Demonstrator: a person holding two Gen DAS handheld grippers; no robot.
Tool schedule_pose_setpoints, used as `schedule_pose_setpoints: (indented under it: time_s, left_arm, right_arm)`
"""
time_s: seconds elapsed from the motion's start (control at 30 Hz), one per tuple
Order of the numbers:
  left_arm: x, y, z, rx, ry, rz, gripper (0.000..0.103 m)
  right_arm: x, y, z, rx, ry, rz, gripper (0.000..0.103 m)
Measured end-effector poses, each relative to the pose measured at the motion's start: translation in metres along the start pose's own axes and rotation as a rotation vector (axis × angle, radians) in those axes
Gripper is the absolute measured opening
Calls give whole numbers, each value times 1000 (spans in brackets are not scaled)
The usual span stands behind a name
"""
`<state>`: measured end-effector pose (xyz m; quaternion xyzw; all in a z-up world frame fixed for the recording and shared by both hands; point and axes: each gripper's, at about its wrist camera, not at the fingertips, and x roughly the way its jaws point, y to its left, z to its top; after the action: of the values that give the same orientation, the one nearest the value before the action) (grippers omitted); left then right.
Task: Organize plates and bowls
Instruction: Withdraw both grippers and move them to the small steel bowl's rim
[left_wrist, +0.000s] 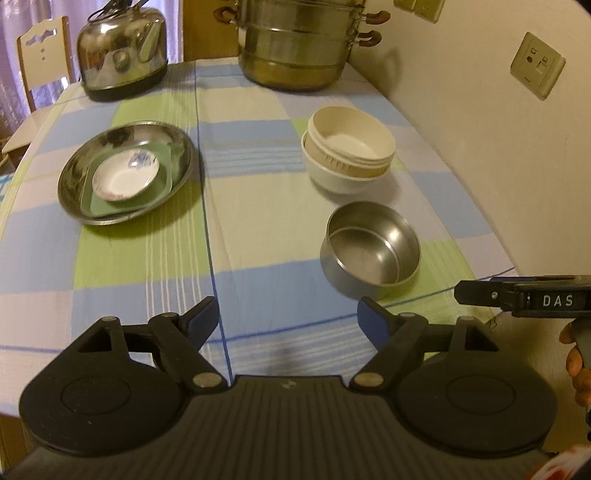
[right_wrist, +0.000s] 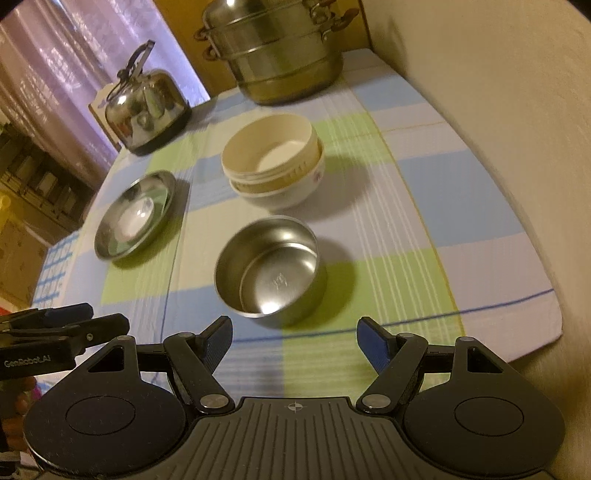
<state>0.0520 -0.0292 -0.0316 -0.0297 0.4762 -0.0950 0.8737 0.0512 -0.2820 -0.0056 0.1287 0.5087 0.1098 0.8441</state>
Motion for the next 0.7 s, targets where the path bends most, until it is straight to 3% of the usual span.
schedule_pose_setpoints:
  time_s: [0.7]
  left_arm:
    - [-3,-21,-20,-45,14,52,80]
  right_arm:
    - [6,-10,-15,-51,56,13,74]
